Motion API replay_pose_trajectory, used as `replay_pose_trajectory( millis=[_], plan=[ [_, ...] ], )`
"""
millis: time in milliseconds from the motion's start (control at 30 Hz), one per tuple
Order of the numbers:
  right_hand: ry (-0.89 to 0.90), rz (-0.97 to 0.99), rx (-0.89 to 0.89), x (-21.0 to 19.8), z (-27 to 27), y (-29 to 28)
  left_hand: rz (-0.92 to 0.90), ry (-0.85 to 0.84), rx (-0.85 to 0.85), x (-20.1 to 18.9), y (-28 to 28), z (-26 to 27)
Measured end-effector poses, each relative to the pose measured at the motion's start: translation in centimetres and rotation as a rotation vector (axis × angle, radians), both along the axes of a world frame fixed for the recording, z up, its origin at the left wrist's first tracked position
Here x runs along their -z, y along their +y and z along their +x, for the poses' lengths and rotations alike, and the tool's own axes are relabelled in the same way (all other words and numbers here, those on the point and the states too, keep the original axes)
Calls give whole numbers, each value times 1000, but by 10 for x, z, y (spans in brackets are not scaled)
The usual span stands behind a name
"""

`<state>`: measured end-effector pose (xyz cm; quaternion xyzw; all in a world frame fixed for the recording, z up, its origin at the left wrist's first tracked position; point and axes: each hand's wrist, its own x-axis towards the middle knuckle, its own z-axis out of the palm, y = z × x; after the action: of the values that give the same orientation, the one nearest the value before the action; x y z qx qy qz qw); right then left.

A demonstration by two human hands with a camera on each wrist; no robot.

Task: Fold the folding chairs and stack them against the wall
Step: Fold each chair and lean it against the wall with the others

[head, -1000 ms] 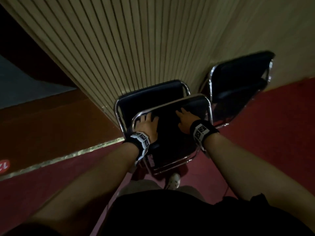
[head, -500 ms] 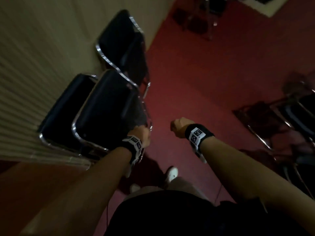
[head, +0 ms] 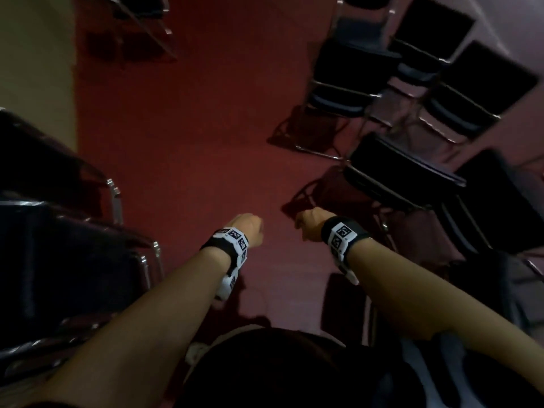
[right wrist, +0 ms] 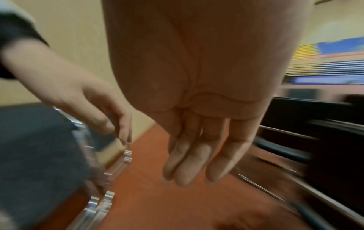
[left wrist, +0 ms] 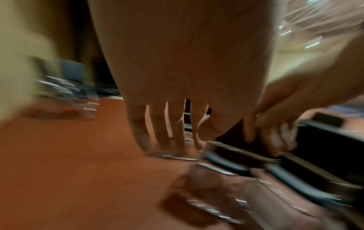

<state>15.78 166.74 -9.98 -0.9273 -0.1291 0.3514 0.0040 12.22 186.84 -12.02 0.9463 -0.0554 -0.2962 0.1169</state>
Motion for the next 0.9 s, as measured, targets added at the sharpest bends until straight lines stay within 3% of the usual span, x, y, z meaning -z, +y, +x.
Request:
replay_pose_trajectory(
  millis=[233,400,633,900],
  plan=[
    [42,-60,404,32,-44,-204,-72,28,387,7,-198,28],
    [38,-68,646,33,-86,-295,-44,66,627,17,-294,52],
    [9,-147,1044,12,-125,-352,-33,57,968,33,-397,99],
    [60,-181,1291,32,-169,-390,-170,-40,1230,35,-509,71]
  ],
)
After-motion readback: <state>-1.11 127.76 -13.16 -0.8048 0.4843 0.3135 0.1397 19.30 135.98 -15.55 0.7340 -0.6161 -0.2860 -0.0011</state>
